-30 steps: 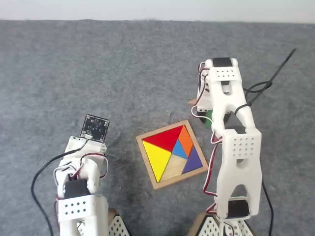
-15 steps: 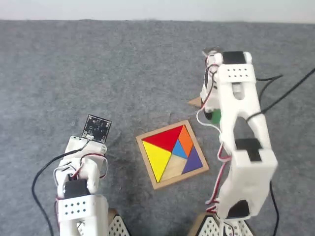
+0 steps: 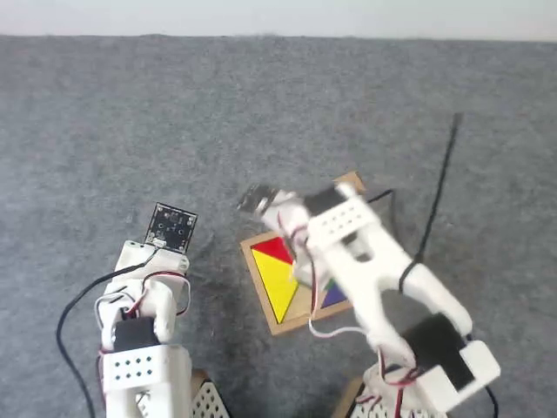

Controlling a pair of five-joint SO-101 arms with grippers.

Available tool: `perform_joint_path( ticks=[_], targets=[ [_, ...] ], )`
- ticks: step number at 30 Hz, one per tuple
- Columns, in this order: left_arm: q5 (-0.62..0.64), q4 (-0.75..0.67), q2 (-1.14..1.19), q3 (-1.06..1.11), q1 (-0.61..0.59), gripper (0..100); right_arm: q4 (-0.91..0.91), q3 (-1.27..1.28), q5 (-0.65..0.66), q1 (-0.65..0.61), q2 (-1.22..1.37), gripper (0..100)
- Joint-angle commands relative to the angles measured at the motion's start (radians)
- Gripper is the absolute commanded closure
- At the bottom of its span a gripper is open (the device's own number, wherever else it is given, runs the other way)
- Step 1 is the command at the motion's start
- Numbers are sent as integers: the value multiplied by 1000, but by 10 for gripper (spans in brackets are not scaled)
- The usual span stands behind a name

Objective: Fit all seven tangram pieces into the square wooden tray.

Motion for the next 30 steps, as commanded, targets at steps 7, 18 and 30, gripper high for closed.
perform_joint_path(
  ticks=[7,18,30],
  targets=[
    [-12,5,-15,-4,-8,952,-90,72,35,-104,-62,864],
    [-12,5,-15,-4,-8,952,-122,126,89,-104,-62,719],
    [-14,5,-15,-4,-8,952,-64,86,83,-102,-73,658]
  ],
)
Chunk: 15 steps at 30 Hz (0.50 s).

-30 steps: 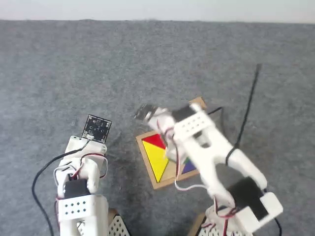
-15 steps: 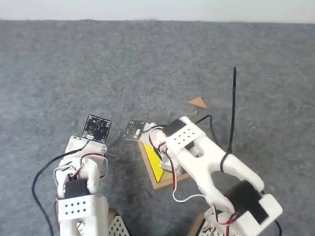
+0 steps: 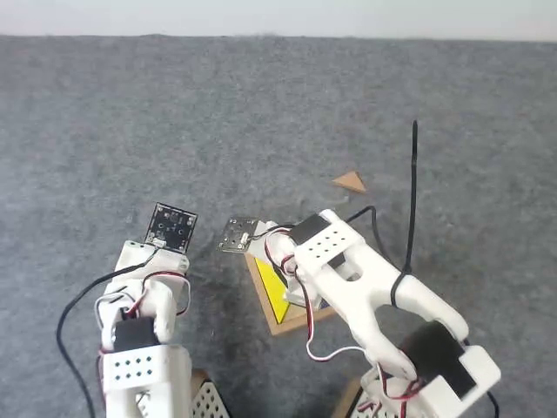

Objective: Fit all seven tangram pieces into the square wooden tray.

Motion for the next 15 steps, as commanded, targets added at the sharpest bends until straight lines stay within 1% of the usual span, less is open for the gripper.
perform_joint_path(
  ticks=[1,6,10,15],
  targets=[
    [-14,5,-15,-4,-8,952,73,-57,8,-4,-47,658],
    [-14,5,-15,-4,-8,952,150,-137,-25,-4,-47,658],
    [-14,5,-15,-4,-8,952,160,-170,-28,-2,-47,658],
    [-14,5,-15,-4,-8,952,157,-219,-97,18,-45,660]
  ],
)
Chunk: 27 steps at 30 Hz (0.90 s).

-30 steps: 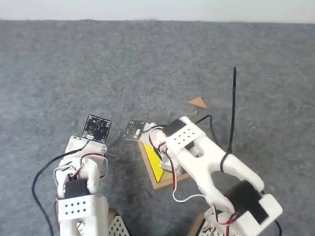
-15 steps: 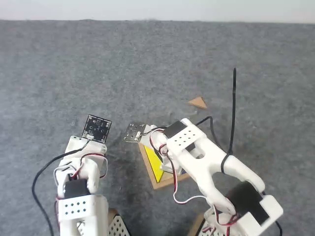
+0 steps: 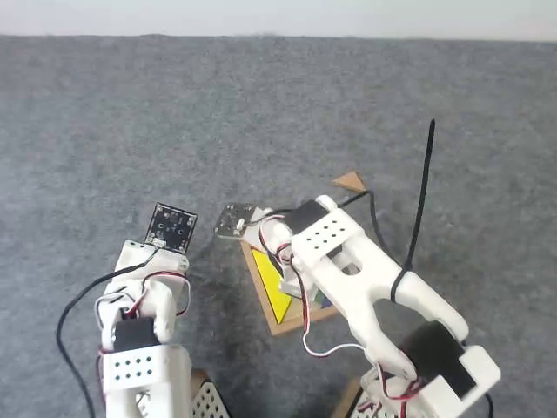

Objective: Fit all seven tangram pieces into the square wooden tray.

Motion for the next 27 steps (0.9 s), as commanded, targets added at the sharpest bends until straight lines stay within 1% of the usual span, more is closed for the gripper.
perform_joint_path(
  ticks=[1,3,7,9,16,21,25,27],
  targets=[
    [-12,5,-15,-4,-8,952,1,-84,-51,28,-45,664],
    [-12,5,-15,-4,-8,952,-38,-72,-57,50,-38,707],
    [-12,5,-15,-4,-8,952,-139,6,-77,84,-38,861],
    [-12,5,-15,-4,-8,952,-168,43,-74,85,-38,907],
    [-12,5,-15,-4,-8,952,-203,123,-72,82,-38,913],
    [-12,5,-15,-4,-8,952,-185,95,-71,91,-58,913],
    [-12,5,-15,-4,-8,952,-88,-72,-69,197,-117,912],
    [-12,5,-15,-4,-8,952,-68,-175,-75,265,-128,886]
  ],
)
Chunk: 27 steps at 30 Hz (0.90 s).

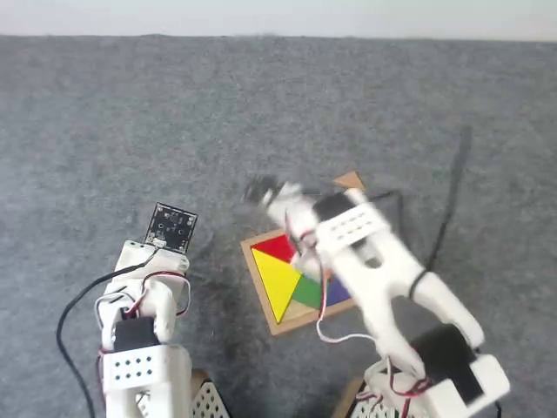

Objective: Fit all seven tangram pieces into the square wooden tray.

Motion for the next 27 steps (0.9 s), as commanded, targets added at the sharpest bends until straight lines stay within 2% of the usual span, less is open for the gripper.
perform_joint_path(
  ticks=[1,7,11,17,19,25,27],
  targets=[
    [-12,5,-15,-4,-8,952,70,-265,-15,150,-74,858],
    [-12,5,-15,-4,-9,952,65,-470,-135,222,137,640],
    [-12,5,-15,-4,-9,952,62,-646,-183,249,367,626],
    [-12,5,-15,-4,-9,952,128,-1046,-199,311,739,626],
    [-12,5,-15,-4,-9,952,202,-1189,-117,315,842,626],
    [-12,5,-15,-4,-9,952,561,-1642,244,292,1056,627],
    [-12,5,-15,-4,-9,952,611,-1760,351,295,1112,627]
  ],
)
